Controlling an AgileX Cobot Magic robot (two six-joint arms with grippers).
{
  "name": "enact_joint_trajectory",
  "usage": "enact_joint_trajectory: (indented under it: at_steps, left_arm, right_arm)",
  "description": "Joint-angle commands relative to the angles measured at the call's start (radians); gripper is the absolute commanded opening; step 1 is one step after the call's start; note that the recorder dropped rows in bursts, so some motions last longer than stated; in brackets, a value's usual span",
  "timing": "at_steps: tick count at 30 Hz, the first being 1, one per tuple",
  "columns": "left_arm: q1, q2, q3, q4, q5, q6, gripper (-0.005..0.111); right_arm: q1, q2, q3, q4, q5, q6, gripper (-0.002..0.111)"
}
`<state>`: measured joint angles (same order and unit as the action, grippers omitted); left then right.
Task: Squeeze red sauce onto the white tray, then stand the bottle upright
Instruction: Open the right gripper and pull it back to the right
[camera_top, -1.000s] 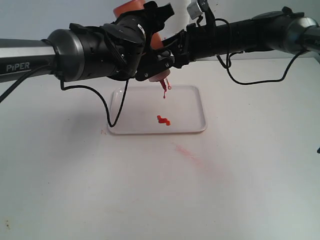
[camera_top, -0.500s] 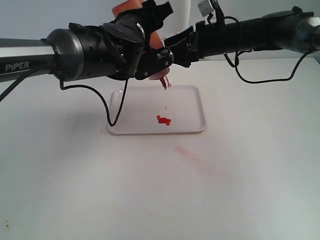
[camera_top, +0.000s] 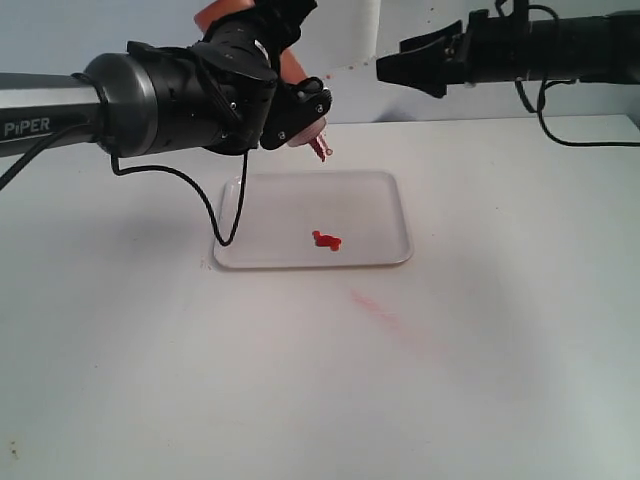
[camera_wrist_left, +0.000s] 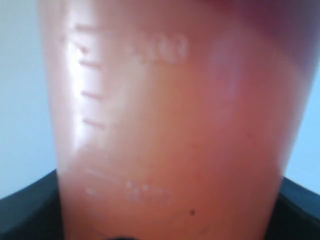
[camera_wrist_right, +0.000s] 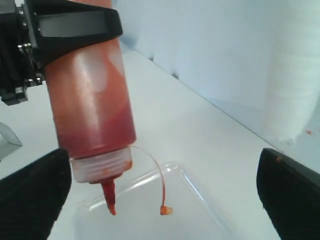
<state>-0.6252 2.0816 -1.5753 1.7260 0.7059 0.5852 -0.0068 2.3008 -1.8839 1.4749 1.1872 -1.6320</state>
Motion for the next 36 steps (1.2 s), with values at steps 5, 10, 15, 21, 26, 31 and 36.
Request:
enact_joint_trajectory:
  at_steps: [5,10,15,21,26,31,36]
  left_arm:
    - [0.011,-0.012,-0.011,0.018,0.044,-0.267,0.000]
    - [0.011,-0.012,-0.010,-0.122,0.053,-0.443,0.000]
    - [0.011,-0.012,-0.010,-0.228,0.051,-0.513,0.000]
    - [0.011,-0.012,-0.010,-0.236,0.051,-0.537,0.000]
    - [0.011,-0.012,-0.010,-0.255,0.050,-0.534,0.000]
    - [0.011,-0.012,-0.010,-0.252,0.049,-0.535,0.000]
    - [0.011,-0.012,-0.010,-0.283,0.053,-0.563,0.000]
  right_arm:
    - [-0.047,-0.012,-0.003,-0.050,-0.036,-0.022,0.043]
    - [-0.048,-0.012,-0.003,-0.114,-0.052,-0.014,0.000]
    - [-0.051,-0.012,0.009,-0.268,-0.052,0.028,0.000]
    - [-0.055,-0.012,0.059,-0.341,-0.051,0.179,0.000]
    - [-0.053,-0.012,0.073,-0.395,-0.080,0.209,0.000]
    - [-0.051,-0.010,0.073,-0.393,-0.080,0.209,0.000]
    - [-0.051,-0.010,0.073,-0.393,-0.080,0.209,0.000]
